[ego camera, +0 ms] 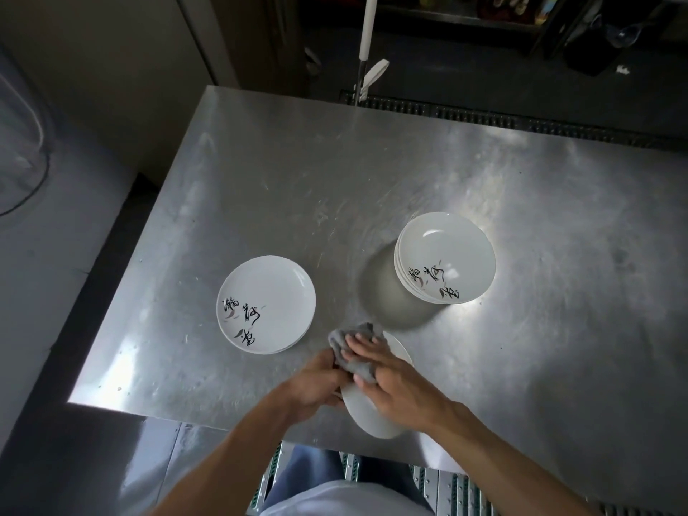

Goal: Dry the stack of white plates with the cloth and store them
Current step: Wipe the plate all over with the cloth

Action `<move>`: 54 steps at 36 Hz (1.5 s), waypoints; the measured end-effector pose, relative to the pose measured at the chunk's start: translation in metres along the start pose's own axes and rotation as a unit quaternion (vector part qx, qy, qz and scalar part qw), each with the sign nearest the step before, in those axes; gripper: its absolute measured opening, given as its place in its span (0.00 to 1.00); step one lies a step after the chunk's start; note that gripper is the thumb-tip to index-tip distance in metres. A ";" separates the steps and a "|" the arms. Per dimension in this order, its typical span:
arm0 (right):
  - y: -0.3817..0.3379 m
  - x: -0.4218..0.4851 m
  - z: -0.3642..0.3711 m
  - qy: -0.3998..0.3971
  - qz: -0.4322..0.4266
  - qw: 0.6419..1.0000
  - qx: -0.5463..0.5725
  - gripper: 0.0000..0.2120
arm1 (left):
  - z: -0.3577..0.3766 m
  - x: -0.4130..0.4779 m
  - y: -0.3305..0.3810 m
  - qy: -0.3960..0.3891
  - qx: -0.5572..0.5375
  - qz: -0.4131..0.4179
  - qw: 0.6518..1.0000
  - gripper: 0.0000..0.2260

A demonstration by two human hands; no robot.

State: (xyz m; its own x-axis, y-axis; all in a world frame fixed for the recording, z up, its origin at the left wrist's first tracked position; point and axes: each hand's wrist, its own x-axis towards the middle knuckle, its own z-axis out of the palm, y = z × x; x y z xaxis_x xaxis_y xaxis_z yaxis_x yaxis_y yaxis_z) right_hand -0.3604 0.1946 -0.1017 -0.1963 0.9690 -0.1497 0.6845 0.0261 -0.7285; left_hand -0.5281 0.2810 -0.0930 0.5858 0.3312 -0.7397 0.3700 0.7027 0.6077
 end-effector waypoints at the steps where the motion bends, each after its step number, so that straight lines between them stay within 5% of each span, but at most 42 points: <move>1: 0.001 0.000 -0.001 -0.006 -0.007 1.000 -0.002 0.20 | 0.000 0.001 -0.001 0.002 0.002 0.000 1.000 0.21; 3: 0.008 0.007 -0.006 0.042 0.037 0.998 -0.001 0.20 | 0.002 0.002 -0.003 0.014 -0.024 0.012 1.000 0.19; 6: 0.014 0.022 -0.018 0.080 0.219 0.971 0.047 0.22 | 0.013 0.005 -0.016 0.101 -0.128 0.037 0.986 0.13; 8: 0.017 0.023 -0.018 0.081 0.260 0.956 0.104 0.23 | 0.022 0.003 -0.024 0.113 -0.180 0.038 0.977 0.19; 11: 0.014 0.015 -0.014 0.055 0.202 0.971 0.118 0.21 | 0.026 0.001 -0.028 0.061 -0.204 0.043 0.976 0.23; 17: -0.009 0.018 -0.007 -0.030 0.013 0.996 0.078 0.22 | 0.022 0.005 -0.026 0.082 -0.199 0.067 0.974 0.13; 22: 0.009 0.029 -0.010 0.012 0.121 0.993 -0.002 0.21 | 0.011 0.003 -0.015 0.033 -0.128 0.037 0.991 0.14; 27: 0.009 0.017 -0.009 -0.055 0.012 0.998 -0.019 0.22 | 0.006 -0.001 -0.010 -0.002 -0.114 0.008 0.993 0.19; 31: 0.022 0.017 -0.015 0.004 0.137 0.990 -0.027 0.22 | 0.010 -0.005 -0.011 -0.027 -0.093 -0.008 0.995 0.20; 36: 0.010 0.006 -0.005 -0.058 -0.041 0.997 -0.016 0.21 | 0.015 -0.002 -0.016 0.010 -0.124 -0.008 0.992 0.16; 41: 0.023 0.026 -0.025 -0.006 0.132 0.991 -0.005 0.20 | 0.018 -0.001 -0.006 -0.020 -0.094 -0.019 0.995 0.16; 47: 0.021 0.020 -0.023 0.093 0.347 0.922 0.145 0.20 | 0.023 0.009 -0.010 0.088 -0.195 0.016 0.977 0.17; 51: 0.008 0.010 -0.014 0.101 0.286 0.937 0.172 0.20 | 0.023 0.007 -0.013 0.061 -0.225 0.003 0.972 0.26; 54: -0.001 0.002 -0.004 0.023 0.157 0.978 0.137 0.21 | 0.018 0.006 -0.011 0.054 -0.189 0.015 0.980 0.23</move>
State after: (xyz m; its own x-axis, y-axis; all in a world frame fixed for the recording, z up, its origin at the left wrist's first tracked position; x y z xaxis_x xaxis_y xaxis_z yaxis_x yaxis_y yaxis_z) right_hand -0.3585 0.1980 -0.0987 0.0292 0.9288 -0.3694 0.4916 -0.3351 -0.8038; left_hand -0.5158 0.2639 -0.0991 0.5059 0.4061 -0.7610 0.0479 0.8677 0.4948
